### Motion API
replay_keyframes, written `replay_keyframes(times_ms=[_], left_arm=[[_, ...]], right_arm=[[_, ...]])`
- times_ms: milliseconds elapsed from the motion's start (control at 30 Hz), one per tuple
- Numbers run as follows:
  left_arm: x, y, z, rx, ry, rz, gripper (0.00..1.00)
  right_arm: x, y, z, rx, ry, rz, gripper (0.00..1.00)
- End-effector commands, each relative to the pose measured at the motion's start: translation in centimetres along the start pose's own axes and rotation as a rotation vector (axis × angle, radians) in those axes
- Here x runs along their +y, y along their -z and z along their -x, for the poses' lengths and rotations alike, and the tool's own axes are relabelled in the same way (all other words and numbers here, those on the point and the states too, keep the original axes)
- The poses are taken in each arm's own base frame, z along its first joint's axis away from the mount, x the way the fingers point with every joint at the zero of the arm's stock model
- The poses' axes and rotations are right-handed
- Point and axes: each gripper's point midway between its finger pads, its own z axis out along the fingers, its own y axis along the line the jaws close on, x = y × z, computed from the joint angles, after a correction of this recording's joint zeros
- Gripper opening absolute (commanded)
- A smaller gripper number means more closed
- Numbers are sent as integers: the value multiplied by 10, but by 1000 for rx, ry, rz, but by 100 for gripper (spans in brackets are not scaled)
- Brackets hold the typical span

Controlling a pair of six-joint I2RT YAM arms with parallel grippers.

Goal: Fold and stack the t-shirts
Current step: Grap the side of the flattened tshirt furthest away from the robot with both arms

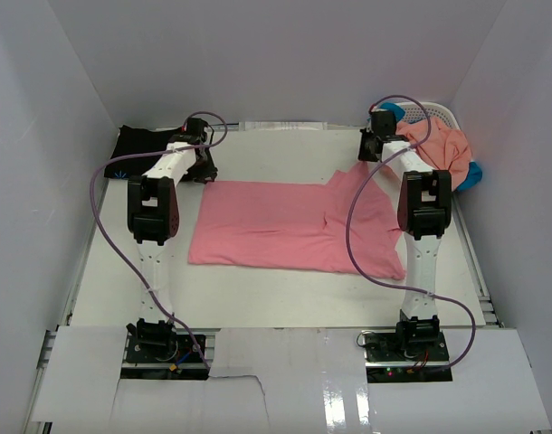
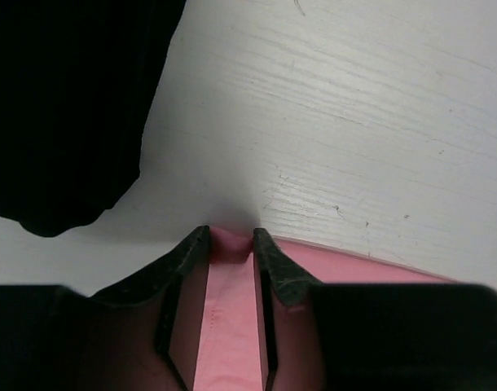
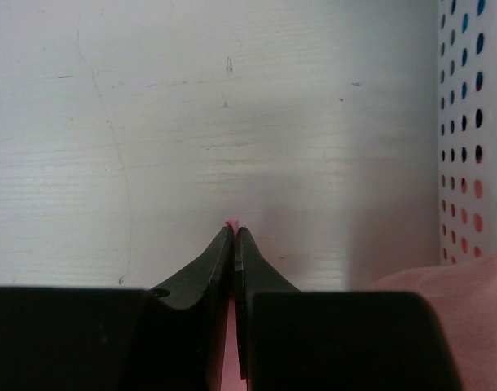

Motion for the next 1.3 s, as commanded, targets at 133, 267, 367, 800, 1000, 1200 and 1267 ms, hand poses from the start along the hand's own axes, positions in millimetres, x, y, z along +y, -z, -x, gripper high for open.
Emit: replay_keyframes(times_ms=[133, 267, 367, 800, 1000, 1200, 1267], left_arm=[[0, 16, 9, -19, -9, -5, 28], [1, 16, 7, -15, -9, 2, 0], [1, 18, 9, -21, -4, 3, 0], [-4, 47, 24, -80, 24, -28, 0], [-7, 63, 34, -117, 26, -46, 0], [-5, 72, 35, -126, 24, -43, 0], [-4, 73, 33, -121, 22, -41, 0]], right_arm=[[-8, 33, 47, -110, -22, -6, 8], [-12, 40, 57, -130, -37, 0, 8], [-12, 50, 71, -159, -42, 14, 8], [2, 78, 85, -189, -31, 102, 8], [5, 85, 67, -149, -33, 120, 8], [6, 91, 56, -129, -34, 134, 8], [7, 92, 52, -122, -34, 141, 8]])
